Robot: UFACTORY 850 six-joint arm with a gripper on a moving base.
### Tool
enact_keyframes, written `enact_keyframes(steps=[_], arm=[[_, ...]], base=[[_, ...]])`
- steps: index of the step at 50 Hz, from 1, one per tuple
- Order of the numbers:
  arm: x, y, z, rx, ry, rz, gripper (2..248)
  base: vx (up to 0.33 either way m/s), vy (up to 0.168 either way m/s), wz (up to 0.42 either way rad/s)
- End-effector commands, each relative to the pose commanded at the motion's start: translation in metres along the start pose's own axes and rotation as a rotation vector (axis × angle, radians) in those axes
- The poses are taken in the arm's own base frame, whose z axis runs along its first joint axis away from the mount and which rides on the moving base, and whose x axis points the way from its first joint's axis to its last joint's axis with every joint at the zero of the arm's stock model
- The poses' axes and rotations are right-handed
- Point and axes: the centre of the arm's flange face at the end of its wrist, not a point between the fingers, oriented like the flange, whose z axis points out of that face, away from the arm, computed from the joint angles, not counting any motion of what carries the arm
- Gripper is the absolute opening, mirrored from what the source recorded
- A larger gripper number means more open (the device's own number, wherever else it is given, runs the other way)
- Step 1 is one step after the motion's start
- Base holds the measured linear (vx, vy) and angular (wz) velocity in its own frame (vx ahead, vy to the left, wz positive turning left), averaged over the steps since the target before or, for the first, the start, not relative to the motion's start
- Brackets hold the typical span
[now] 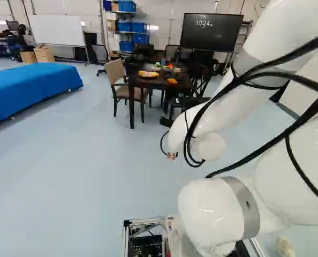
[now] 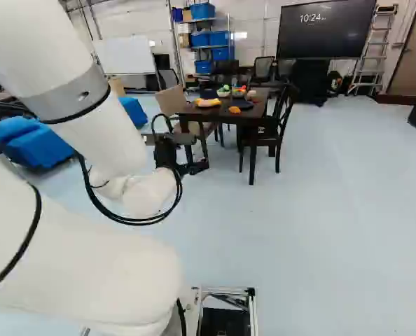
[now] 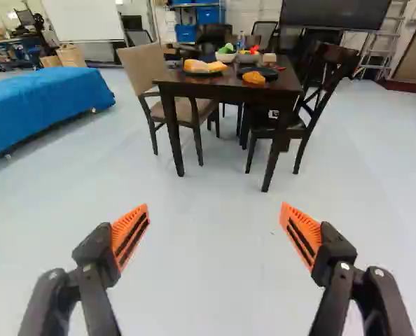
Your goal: Move the croissant to the empty plate
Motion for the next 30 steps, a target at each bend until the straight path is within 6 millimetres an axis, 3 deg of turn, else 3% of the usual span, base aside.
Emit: enact_keyframes(steps=[30], arm=[[0.0,0.0,0.0,0.0,0.0,0.0,247]], base=[[0.0,0.0,0.0]])
